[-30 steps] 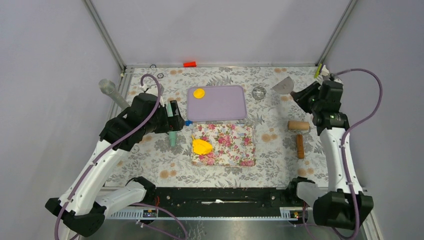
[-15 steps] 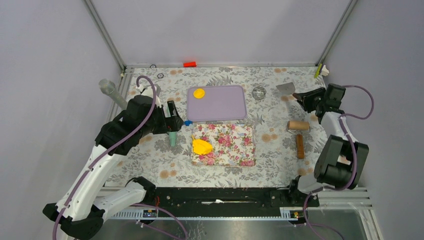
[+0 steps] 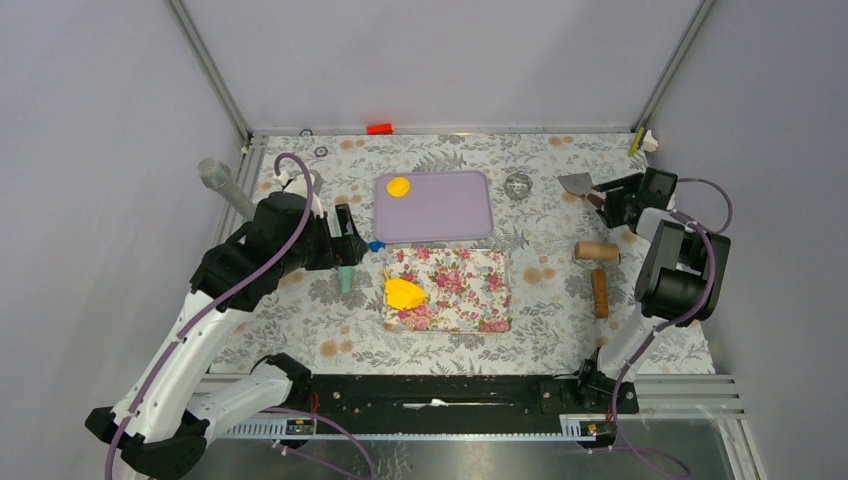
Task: Roll out the dumpling wrappers from the dough
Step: Place the spatula at the center of the board, then reset both arms
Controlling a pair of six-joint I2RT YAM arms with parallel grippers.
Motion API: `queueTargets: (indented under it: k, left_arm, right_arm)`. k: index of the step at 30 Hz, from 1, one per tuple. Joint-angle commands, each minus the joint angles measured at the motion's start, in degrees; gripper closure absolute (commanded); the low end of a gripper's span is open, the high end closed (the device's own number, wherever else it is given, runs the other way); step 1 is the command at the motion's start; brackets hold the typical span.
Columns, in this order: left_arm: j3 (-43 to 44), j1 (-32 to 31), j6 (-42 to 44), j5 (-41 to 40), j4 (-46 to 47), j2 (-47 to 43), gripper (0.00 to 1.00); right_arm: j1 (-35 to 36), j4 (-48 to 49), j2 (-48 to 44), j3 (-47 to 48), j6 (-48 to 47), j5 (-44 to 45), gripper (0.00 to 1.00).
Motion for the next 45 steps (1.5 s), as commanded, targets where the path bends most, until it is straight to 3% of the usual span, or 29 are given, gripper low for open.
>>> queueTargets:
  k: [1,2,3,11,17,21,32,37,45]
  left_arm:
    - [1.8,0.3,0.8,0.9,0.5,-0.1,0.10]
    - [2.0,0.3,0.6,0.9,0.2,0.0,0.10]
    - [2.1,0.3,0.5,0.9,0.1,-0.1,0.10]
    - [1.8,0.3,-0.3,2.0,0.8,0.7,0.10]
    - [3.1,0.3,0.7,2.2,1.2,1.9,0.10]
    - [3.3,0.3,1.2,2.9,1.7,2.1,0.10]
    - [-0.3,0.3,2.4,3.1,5.7,0.1,0.09]
    - [-2.3,0.3,2.1,1.5,6.7,-0.8,0.08]
    - [-1.5,0.3,2.2,0.6,7.5,-0.8,0.07]
  right_arm:
    - [-0.2,1.7,3.0,4.9,0.2,1.5,0.15]
    - [-0.2,0.5,3.0,5.5,-0.2,1.6,0.03]
    - [-0.2,-0.5,2.5,5.8,-0.7,2.3,0.01]
    - [-0.2,-18.0,-6.1,10.7,-10.4,14.6,0.00]
    - [-0.2,-23.5,-16.7,7.4,-16.3,20.3,0.00]
    - [-0.2,-24.8,-27.3,2.0,-16.9,17.7,0.00]
    - [3.4,-42.4,-52.2,-2.8,-23.6,7.6,0.00]
    - [4.0,-46.6,-59.0,-8.6,-25.8,9.7,0.00]
    - [3.9,-47.5,-62.0,-13.5,-24.2,11.1,0.00]
